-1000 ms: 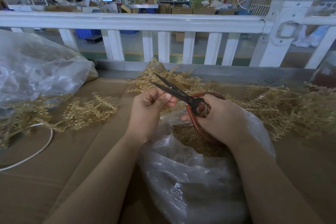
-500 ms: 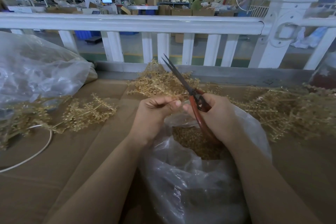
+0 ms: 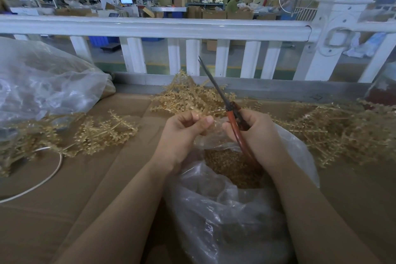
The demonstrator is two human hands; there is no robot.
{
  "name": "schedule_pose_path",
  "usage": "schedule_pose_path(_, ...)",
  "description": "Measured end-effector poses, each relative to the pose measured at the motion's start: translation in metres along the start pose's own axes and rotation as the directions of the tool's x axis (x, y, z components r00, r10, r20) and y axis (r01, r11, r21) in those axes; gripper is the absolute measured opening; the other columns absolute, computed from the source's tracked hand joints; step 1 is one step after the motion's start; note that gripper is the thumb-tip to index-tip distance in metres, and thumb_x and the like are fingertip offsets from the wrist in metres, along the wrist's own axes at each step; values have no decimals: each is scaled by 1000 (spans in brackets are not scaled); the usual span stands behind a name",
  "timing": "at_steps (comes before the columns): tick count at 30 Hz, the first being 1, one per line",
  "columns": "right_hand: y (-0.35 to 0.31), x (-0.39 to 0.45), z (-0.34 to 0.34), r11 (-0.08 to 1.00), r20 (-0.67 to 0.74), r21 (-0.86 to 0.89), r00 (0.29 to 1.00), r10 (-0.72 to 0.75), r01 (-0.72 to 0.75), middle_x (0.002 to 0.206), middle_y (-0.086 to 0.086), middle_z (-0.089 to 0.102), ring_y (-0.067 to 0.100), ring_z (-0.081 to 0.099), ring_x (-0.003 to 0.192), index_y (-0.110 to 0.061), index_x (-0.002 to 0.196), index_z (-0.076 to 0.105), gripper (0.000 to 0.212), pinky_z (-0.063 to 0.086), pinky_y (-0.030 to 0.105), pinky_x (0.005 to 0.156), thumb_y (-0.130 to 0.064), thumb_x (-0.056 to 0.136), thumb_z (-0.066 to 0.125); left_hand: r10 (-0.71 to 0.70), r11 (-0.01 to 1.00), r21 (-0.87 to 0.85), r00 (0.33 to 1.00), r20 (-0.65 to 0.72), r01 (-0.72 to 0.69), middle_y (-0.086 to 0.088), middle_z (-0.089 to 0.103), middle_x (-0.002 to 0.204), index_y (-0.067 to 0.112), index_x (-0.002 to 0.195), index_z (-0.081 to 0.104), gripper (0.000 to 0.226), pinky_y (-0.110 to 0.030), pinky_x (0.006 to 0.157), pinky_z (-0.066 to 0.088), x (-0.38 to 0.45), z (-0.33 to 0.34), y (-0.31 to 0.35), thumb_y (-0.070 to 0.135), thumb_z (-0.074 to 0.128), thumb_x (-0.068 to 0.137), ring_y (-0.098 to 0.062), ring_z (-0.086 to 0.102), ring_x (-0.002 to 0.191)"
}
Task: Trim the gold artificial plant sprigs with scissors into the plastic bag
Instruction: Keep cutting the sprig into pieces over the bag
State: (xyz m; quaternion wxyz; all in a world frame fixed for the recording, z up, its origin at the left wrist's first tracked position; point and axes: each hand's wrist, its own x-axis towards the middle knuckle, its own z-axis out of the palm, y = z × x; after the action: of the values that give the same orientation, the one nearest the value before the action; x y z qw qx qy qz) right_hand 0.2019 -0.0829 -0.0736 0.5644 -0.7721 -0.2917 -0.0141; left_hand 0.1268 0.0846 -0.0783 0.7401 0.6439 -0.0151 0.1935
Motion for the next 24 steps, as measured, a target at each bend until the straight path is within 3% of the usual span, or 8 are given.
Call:
schedule_pose_path(3, -1, -1, 1, 999, -3, -34, 1000, -4, 4, 69, -12, 72, 1, 68, 61, -43, 83, 71, 17, 49, 9, 52, -29, 86, 79, 13, 1000, 27, 1000, -13, -13, -1, 68, 70, 21, 66, 70, 13, -26, 67, 50, 0, 0, 0, 25, 76, 77, -11, 59, 64)
schedule_pose_path(6, -3, -2, -1, 994, -19, -106, 1000, 12, -14, 78, -25, 72, -8, 67, 73, -48, 82, 70, 15, 48, 8, 53, -56, 75, 80, 61, 998, 13, 996, -59, -61, 0, 65, 70, 23, 68, 70, 13, -29, 72, 49, 0, 0, 1, 23, 73, 80, -14, 56, 67)
schedule_pose_path(8, -4, -3, -3, 970, -21, -243, 1000, 11, -16, 86, -36, 67, -15, 62, 81, -48, 88, 64, 46, 45, 13, 55, -85, 61, 67, 109, 994, 8, 989, -102, -109, 3, 62, 71, 24, 71, 70, 14, -23, 71, 49, 1, -2, 1, 21, 72, 84, -10, 55, 68)
schedule_pose_path(10, -4, -4, -5, 928, -4, -371, 1000, 29, -29, 88, -35, 65, -12, 60, 79, -51, 93, 56, 67, 40, 14, 61, -103, 51, 50, 147, 989, 3, 980, -132, -147, 4, 63, 72, 22, 75, 69, 14, -18, 70, 49, 2, -4, 1, 16, 70, 88, -8, 56, 68)
schedule_pose_path(13, -6, -5, -6, 872, 25, -489, 1000, -1, 13, 82, -33, 59, -12, 53, 76, -55, 97, 47, 65, 34, 11, 61, -103, 54, 44, 181, 983, 16, 970, -161, -180, 7, 64, 72, 22, 75, 68, 13, -17, 70, 48, 3, -4, 0, 17, 69, 87, -6, 57, 69)
schedule_pose_path(18, -14, -8, -9, 760, 88, -640, 994, -69, 110, 80, -32, 52, -12, 47, 70, -44, 98, 51, 58, 28, 9, 57, -93, 66, 45, 206, 978, 77, 965, -160, -196, 9, 64, 71, 26, 77, 73, 16, -17, 71, 47, 5, -7, -1, 16, 63, 84, -4, 56, 70)
schedule_pose_path(20, -14, -8, -10, 751, 91, -649, 993, -78, 119, 80, -31, 53, -12, 47, 70, -43, 98, 53, 58, 29, 9, 57, -92, 68, 47, 208, 977, 79, 965, -159, -198, 7, 64, 72, 12, 84, 71, 10, -16, 70, 47, 5, -9, -2, 15, 62, 85, -4, 56, 69)
schedule_pose_path(24, -9, -6, -7, 754, 67, -644, 991, -113, 130, 77, -25, 59, -8, 51, 69, -41, 95, 55, 66, 35, 12, 56, -98, 64, 39, 228, 972, 94, 959, -168, -215, 5, 65, 72, -10, 91, 62, 23, -17, 70, 47, 6, -10, -3, 13, 62, 85, -5, 56, 70)
